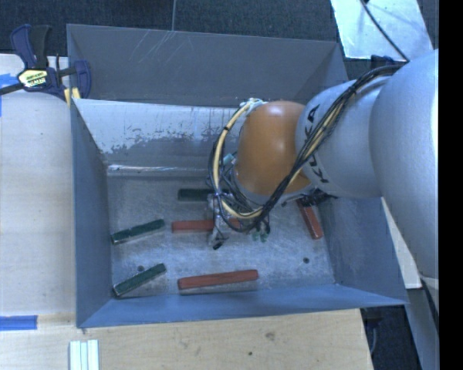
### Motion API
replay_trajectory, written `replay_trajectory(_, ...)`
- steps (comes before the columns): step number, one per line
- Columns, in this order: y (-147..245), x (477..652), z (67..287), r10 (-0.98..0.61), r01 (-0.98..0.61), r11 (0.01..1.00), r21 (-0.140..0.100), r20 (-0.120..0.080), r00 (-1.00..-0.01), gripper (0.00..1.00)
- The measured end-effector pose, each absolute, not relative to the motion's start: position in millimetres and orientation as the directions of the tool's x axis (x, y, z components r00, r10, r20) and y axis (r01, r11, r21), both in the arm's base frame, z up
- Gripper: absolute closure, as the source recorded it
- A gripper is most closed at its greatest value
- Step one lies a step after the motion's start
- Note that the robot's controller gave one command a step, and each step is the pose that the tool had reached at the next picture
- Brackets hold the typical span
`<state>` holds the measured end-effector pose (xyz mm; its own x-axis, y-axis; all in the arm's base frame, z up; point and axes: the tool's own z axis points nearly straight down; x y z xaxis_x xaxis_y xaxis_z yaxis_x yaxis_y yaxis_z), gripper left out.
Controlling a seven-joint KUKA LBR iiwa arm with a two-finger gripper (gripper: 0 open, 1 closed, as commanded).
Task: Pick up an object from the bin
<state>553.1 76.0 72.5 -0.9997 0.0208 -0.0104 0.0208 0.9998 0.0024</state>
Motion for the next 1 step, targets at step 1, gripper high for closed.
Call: replay_trajectory(1, 84.0, 551.7, 210.3, -0.024, -0.024, 1.0, 0.001, -0.012, -1.0, 1.0)
